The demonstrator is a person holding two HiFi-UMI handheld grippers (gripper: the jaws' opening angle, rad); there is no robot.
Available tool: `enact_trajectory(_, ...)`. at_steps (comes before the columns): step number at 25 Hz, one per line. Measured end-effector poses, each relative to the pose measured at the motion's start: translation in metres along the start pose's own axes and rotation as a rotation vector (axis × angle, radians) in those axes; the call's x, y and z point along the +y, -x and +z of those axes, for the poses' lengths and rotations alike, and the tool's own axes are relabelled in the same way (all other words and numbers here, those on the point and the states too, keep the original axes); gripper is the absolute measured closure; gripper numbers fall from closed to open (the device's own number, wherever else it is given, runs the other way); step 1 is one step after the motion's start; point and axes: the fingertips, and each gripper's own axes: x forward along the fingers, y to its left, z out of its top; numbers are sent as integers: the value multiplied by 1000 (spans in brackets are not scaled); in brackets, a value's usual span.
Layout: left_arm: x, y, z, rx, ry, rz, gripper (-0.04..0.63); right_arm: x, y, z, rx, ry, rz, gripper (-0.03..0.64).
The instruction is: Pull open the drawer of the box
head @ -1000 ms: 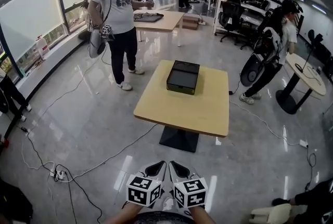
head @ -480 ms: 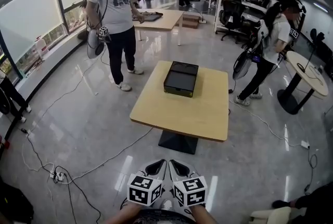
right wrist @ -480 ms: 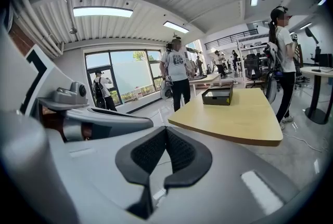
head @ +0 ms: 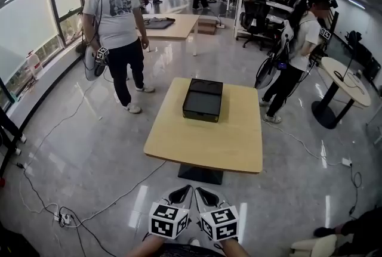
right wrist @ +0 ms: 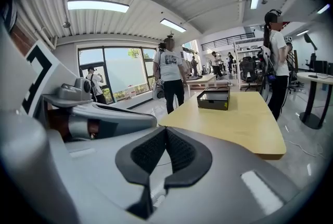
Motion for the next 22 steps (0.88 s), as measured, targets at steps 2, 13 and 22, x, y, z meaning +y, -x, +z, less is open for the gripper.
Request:
enact_trajectory(2,93,-50,23,10,7,-7,583,-14,-100,26,6,-3,-19,612)
enact_trajectory(13,540,-267,150,61,-7,-93,584,-57,-587,176,21,-15,-79,612)
enact_trajectory(22,935,-284,231,50,-16,-156,583,75,-956,290,13,-3,-125,612)
